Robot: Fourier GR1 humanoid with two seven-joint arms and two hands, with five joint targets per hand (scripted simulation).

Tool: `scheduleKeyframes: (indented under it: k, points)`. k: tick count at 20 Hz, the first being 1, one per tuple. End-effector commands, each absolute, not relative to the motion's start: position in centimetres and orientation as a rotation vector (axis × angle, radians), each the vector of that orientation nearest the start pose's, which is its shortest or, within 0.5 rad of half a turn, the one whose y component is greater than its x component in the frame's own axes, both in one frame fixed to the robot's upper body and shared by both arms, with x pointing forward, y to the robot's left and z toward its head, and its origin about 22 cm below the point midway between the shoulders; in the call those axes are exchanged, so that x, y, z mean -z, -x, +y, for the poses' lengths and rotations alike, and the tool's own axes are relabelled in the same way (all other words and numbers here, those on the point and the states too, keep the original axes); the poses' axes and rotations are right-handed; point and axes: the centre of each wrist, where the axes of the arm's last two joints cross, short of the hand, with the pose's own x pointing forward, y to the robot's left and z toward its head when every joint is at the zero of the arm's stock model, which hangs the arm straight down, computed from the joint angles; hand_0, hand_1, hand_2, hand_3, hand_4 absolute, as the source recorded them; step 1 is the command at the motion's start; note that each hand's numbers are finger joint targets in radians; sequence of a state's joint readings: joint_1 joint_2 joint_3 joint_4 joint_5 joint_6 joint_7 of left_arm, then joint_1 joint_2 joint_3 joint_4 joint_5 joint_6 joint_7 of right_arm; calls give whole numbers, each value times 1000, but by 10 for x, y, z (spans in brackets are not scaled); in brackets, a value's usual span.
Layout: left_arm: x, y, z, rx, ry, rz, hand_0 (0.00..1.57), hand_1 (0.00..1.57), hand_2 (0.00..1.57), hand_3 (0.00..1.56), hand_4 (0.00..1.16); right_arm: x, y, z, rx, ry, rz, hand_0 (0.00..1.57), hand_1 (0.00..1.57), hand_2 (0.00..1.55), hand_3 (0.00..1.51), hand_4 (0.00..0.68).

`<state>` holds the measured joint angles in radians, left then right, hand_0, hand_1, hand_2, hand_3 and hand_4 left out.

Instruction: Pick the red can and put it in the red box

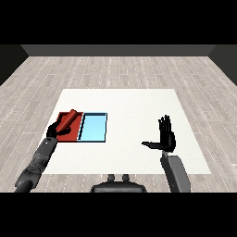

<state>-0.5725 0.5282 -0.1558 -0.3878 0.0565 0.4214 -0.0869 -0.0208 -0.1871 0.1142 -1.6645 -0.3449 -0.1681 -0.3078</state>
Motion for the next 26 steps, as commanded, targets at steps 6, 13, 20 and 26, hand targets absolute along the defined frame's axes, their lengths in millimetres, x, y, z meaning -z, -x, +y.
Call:
scheduleKeyframes:
  k: [6, 13, 20, 26]
  points:
    - [59, -325, 388, 311, -756, -895, 0, 0, 0, 0, 560, -19, -266, -228, 182, -80, -1932, 0, 0, 0, 0, 0]
    - [31, -337, 407, 53, -722, -1110, 0, 0, 0, 0, 0, -20, -259, -226, 191, -112, -1951, 0, 0, 0, 0, 0]
    - [-6, -378, 360, -252, -217, -1816, 0, 0, 0, 0, 0, -12, -260, -236, 171, -142, -1956, 0, 0, 0, 0, 0]
    - [40, -359, 273, -314, 169, -1992, 0, 0, 0, 0, 0, -13, -254, -242, 92, -156, -1964, 0, 0, 0, 0, 0]
